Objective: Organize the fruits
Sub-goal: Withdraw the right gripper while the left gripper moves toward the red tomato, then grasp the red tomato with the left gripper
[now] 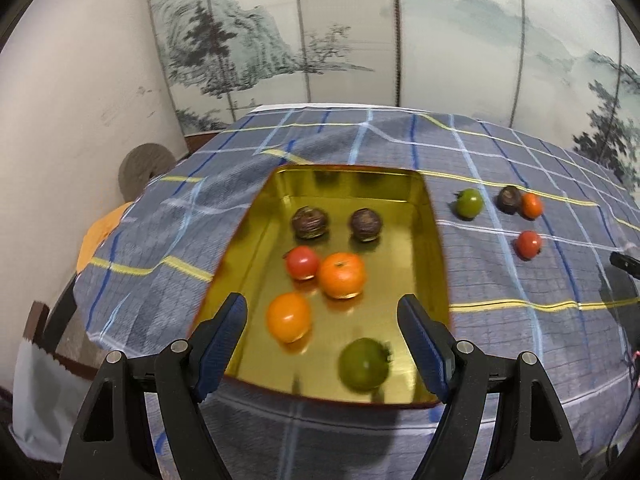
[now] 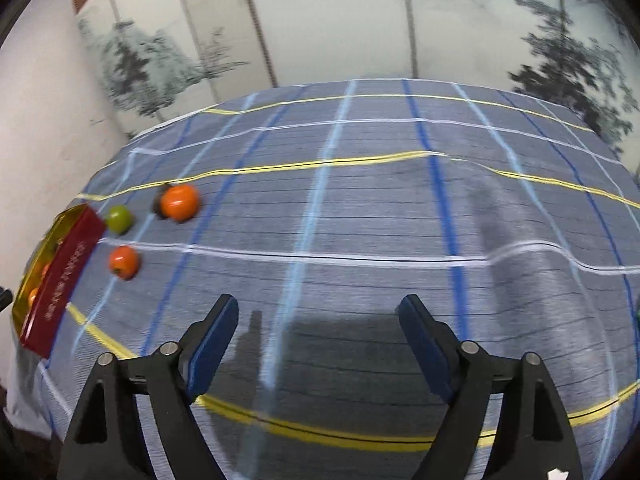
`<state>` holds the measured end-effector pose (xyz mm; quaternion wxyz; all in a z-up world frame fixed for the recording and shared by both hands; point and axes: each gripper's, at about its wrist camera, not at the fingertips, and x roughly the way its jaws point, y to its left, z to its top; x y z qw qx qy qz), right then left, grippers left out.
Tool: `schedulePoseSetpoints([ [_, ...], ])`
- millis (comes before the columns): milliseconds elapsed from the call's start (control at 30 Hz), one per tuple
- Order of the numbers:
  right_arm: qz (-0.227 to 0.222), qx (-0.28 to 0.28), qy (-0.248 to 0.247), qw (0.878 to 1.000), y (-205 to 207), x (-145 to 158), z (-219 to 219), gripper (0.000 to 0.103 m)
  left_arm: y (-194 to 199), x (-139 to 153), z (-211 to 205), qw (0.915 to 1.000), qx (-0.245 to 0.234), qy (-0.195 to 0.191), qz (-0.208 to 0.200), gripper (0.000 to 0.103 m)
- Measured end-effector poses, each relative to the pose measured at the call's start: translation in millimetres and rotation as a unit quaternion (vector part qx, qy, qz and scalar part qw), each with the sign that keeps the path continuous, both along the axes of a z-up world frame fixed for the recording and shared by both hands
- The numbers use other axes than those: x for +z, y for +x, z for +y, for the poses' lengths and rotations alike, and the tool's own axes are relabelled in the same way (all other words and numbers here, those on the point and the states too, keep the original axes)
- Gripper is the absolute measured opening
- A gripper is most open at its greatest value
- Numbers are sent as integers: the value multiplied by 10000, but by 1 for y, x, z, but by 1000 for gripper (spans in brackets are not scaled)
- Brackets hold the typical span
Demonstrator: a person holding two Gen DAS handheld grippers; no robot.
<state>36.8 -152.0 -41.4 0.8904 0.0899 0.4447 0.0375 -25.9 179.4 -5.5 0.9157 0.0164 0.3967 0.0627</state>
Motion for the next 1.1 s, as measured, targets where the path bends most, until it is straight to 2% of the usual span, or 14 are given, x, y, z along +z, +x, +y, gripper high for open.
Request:
schedulePoseSetpoints([
  [67, 24, -70, 10, 10000, 0, -3, -9, 83, 4, 2, -11, 9999, -128, -14, 26, 78],
  [167, 112, -251, -40, 9996, 2, -8, -20, 90, 13, 3, -29, 9994, -325, -13, 83, 78],
  [633, 151, -409, -18, 9990, 4, -12, -24, 98, 50, -6, -109, 9917, -1200, -232, 397, 78],
  [867, 237, -394, -187, 9988, 7, -13, -19, 102, 76, -14, -143, 9823, -1691, -654, 474, 78],
  [1100, 195, -363, -92, 9991, 6, -12, -18, 102, 112, -34, -166, 9785, -1780, -822, 640, 76],
])
